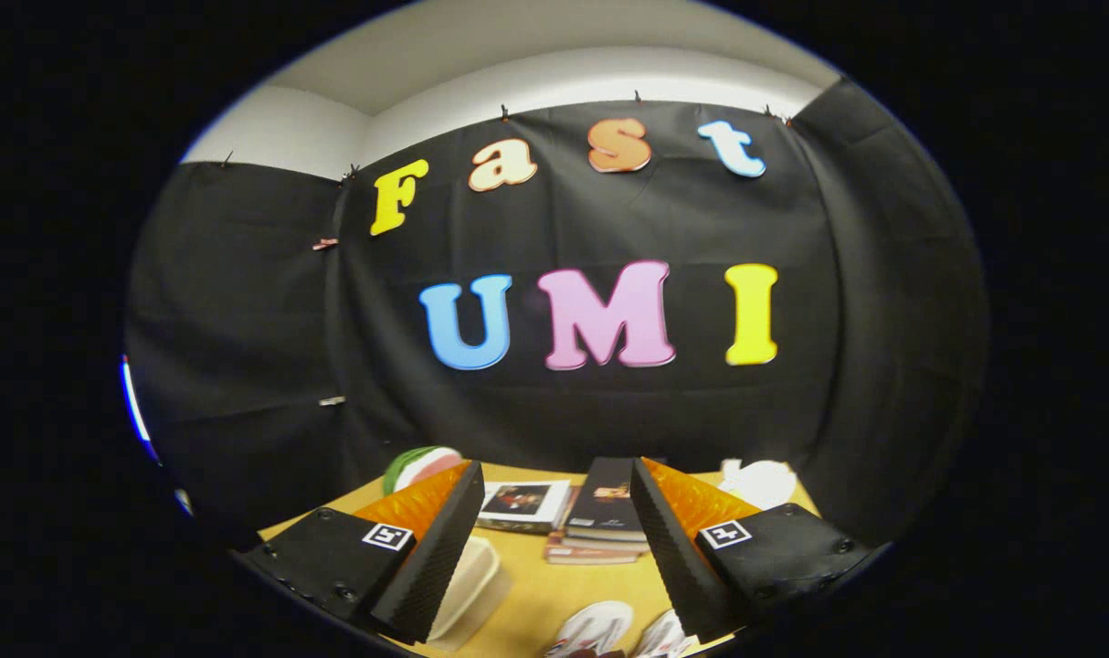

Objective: Open the storage box then place both shoes into the box .Put the left shoe in first, then the right shoe, with the right side of both shoes facing outward in a uniform manner.

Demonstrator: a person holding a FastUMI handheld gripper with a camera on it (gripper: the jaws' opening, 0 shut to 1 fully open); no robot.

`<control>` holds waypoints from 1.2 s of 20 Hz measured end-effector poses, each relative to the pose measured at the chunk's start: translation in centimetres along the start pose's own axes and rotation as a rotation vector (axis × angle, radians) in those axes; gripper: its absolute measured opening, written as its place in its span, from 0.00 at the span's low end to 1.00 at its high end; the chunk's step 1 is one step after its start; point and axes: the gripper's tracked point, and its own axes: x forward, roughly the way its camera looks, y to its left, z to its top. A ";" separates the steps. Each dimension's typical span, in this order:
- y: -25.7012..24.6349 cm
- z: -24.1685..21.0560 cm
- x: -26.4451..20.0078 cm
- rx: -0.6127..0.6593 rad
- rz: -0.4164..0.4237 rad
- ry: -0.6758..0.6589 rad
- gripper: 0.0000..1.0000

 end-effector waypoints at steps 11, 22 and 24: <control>5.3 -13.4 1.9 0.522 0.400 0.499 0.97; 7.4 -25.0 2.8 0.795 0.449 0.758 0.98; 8.4 -25.9 2.9 0.877 0.458 0.789 0.97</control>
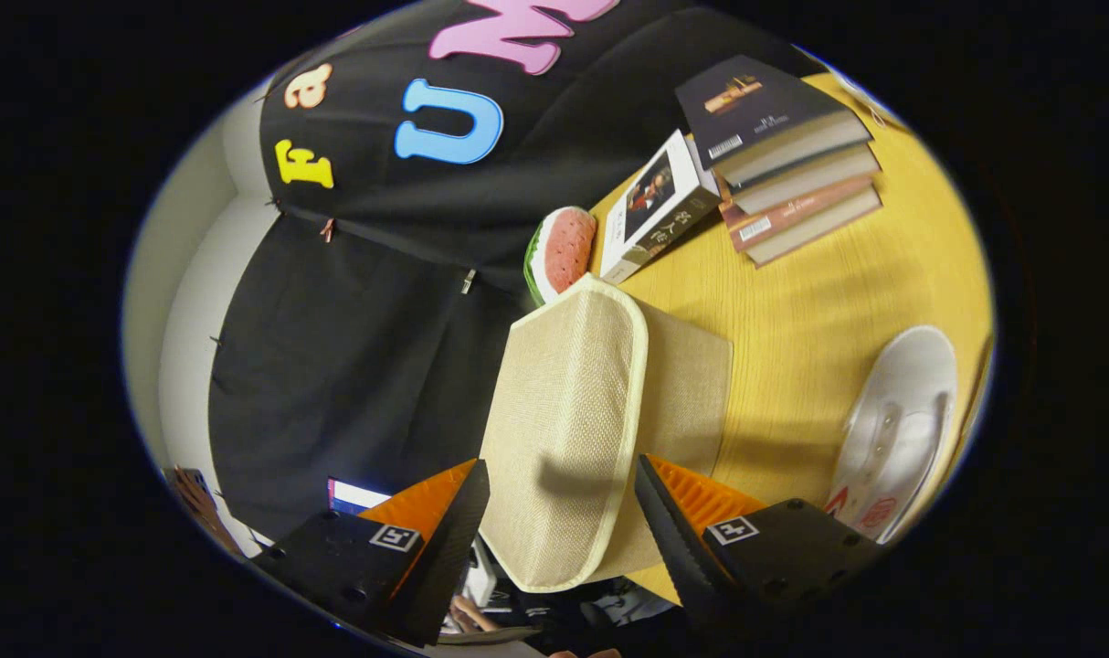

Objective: Open the storage box then place both shoes into the box .Put the left shoe in first, then the right shoe, with the right side of both shoes facing outward in a uniform manner.

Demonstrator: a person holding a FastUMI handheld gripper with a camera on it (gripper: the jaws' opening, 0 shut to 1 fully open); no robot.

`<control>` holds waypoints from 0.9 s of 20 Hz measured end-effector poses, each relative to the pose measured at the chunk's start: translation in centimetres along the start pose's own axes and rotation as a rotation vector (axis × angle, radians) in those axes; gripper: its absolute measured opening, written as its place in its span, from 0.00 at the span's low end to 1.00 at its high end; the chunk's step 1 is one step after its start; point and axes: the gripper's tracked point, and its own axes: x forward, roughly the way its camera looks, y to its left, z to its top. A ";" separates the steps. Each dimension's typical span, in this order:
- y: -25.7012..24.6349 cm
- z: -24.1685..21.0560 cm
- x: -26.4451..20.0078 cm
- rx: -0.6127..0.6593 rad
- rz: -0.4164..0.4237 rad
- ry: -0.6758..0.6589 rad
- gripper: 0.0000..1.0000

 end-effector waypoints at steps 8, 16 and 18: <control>-0.8 -2.0 1.9 0.184 0.082 0.039 0.97; -0.8 -2.7 1.3 0.205 0.079 0.069 0.39; 0.5 -2.1 -0.2 0.199 0.116 0.029 0.17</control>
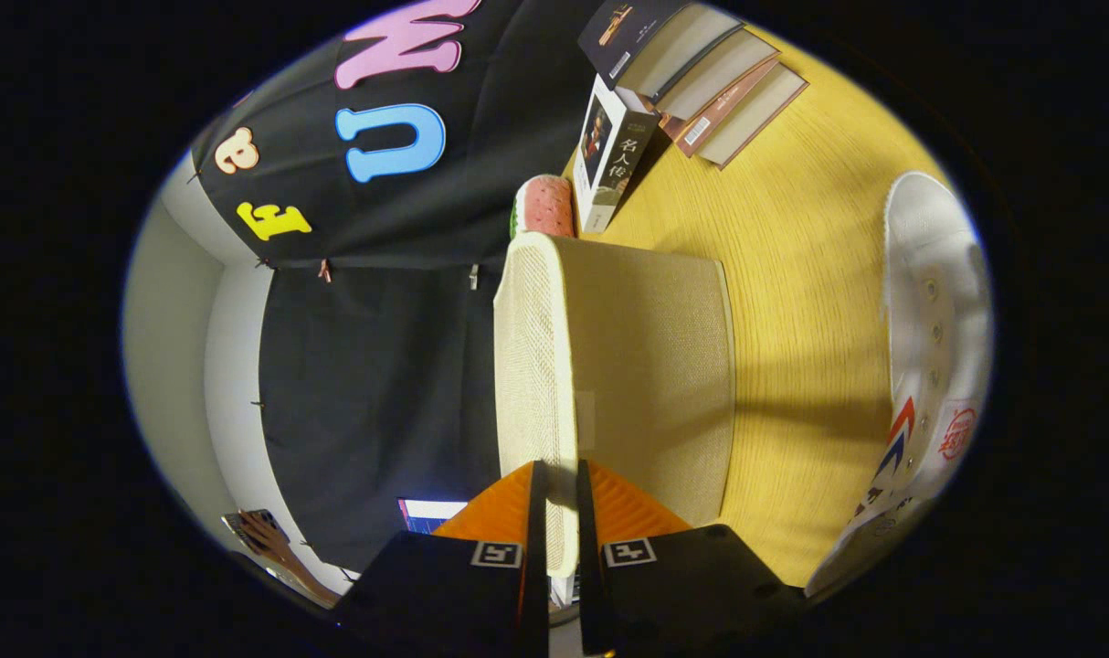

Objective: Open the storage box then place both shoes into the box .Put the left shoe in first, then the right shoe, with the right side of both shoes facing outward in a uniform manner.

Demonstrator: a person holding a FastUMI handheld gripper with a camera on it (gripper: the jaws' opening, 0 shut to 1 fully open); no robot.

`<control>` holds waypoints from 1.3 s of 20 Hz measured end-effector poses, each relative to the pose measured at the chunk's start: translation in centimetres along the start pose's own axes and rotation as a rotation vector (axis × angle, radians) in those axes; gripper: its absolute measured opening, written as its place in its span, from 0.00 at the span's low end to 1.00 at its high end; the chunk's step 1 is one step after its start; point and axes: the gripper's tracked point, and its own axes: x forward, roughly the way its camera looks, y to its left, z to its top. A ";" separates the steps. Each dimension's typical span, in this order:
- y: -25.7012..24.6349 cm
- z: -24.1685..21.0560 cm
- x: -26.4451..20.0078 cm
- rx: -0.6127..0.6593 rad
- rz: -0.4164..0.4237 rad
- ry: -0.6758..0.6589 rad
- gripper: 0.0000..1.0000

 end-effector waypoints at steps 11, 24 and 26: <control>14.0 -2.2 1.1 -0.245 0.144 -0.055 0.05; 24.1 -5.9 17.4 -0.498 0.052 -0.003 0.11; 24.2 -6.5 19.7 -0.478 0.049 0.012 0.13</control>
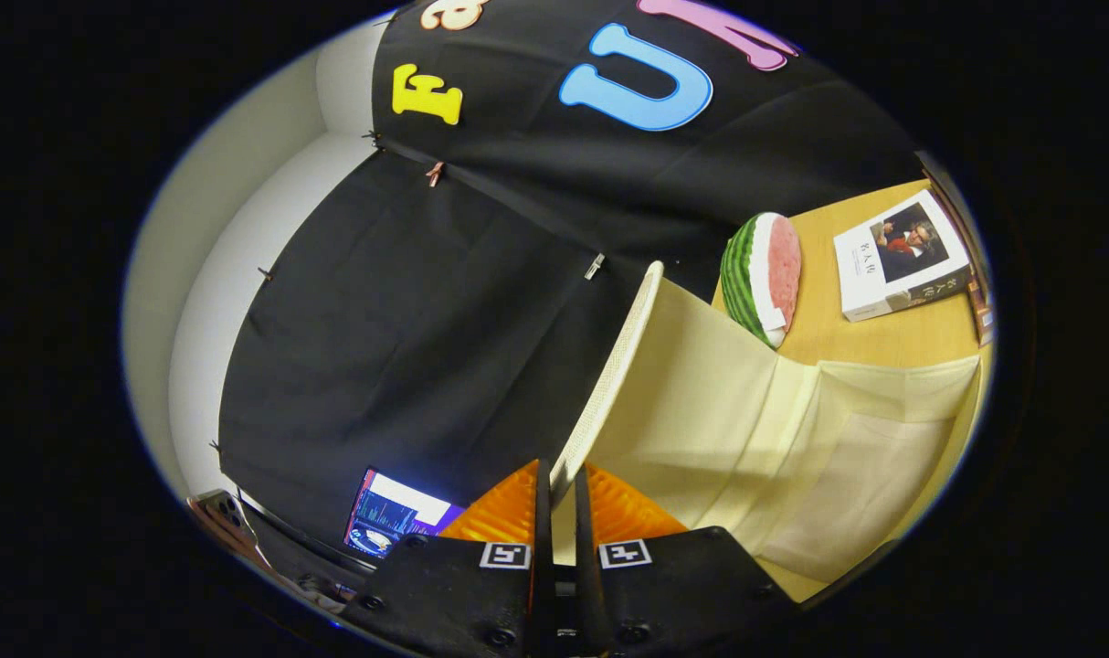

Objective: Open the storage box then place both shoes into the box .Put the left shoe in first, then the right shoe, with the right side of both shoes facing outward in a uniform manner.

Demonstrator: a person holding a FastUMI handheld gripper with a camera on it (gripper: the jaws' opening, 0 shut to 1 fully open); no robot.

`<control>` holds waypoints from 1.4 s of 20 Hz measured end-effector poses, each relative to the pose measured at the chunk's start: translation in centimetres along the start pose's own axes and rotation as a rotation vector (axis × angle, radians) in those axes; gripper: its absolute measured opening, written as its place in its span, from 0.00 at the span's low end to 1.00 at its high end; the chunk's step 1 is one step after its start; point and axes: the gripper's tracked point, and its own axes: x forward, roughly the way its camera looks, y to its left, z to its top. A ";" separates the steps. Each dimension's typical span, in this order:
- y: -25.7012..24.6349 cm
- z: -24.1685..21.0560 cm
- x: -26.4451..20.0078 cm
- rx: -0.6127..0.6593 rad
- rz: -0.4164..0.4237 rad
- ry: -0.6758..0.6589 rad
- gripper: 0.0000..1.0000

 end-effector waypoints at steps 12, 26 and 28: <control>-0.5 0.5 -1.3 -0.061 -0.065 -0.062 0.87; -13.4 2.3 -27.9 -0.493 -0.801 -0.249 0.96; -16.4 1.0 -31.5 -0.481 -0.901 -0.225 0.97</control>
